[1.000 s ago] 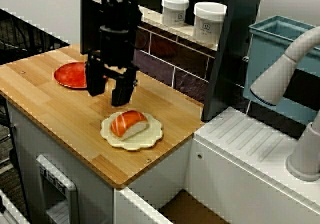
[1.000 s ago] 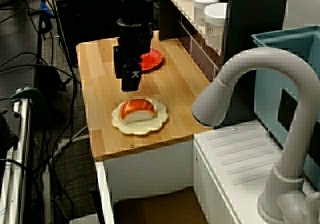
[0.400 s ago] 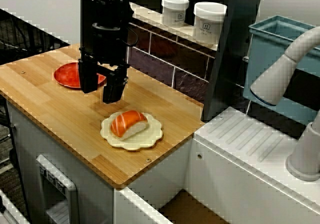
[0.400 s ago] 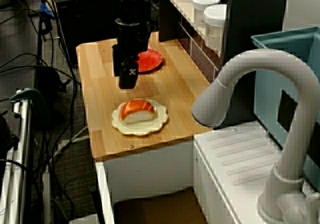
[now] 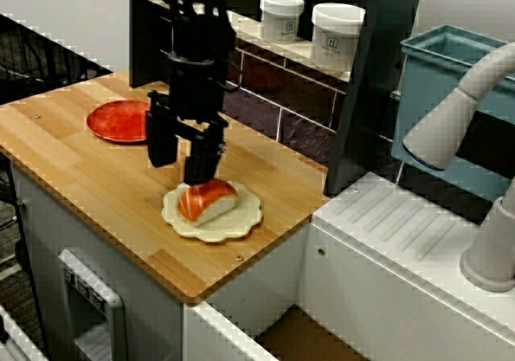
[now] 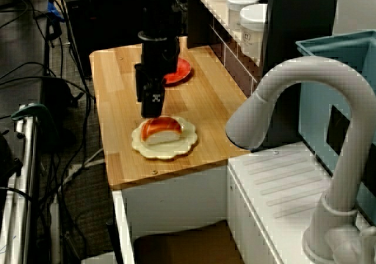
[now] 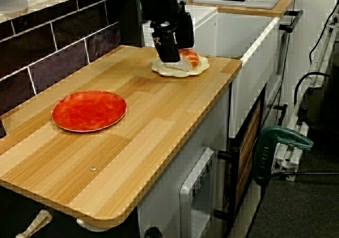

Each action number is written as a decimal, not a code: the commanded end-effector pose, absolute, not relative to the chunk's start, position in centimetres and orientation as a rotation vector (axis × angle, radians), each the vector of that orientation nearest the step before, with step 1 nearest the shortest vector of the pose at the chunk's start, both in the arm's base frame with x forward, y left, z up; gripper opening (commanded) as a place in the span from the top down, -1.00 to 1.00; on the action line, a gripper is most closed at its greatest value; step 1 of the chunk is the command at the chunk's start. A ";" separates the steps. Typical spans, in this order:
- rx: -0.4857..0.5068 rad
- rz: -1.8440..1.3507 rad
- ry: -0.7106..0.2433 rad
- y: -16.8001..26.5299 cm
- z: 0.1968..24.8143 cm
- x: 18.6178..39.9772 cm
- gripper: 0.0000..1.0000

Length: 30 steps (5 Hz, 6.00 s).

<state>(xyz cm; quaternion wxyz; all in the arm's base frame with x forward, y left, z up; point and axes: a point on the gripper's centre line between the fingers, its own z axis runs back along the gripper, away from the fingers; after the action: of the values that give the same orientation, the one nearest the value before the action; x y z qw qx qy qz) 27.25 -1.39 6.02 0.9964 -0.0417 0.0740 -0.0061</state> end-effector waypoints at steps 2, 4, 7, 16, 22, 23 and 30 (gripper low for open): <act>-0.032 -0.051 0.041 -5.1 8.1 28.6 -1.00; 0.023 -0.129 0.003 -6.6 11.3 27.5 -1.00; 0.071 -0.234 -0.153 -5.8 13.9 27.8 -1.00; 0.009 -0.181 0.045 -5.4 4.7 25.7 -1.00; -0.103 -0.045 0.075 -4.6 5.1 27.9 -1.00; -0.126 -0.034 0.085 -4.5 5.2 28.5 -1.00; -0.197 0.056 0.058 -0.8 9.1 28.0 1.00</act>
<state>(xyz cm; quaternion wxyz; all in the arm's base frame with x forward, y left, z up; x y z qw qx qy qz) 27.73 -1.24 7.42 0.9921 -0.1009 0.0662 0.0341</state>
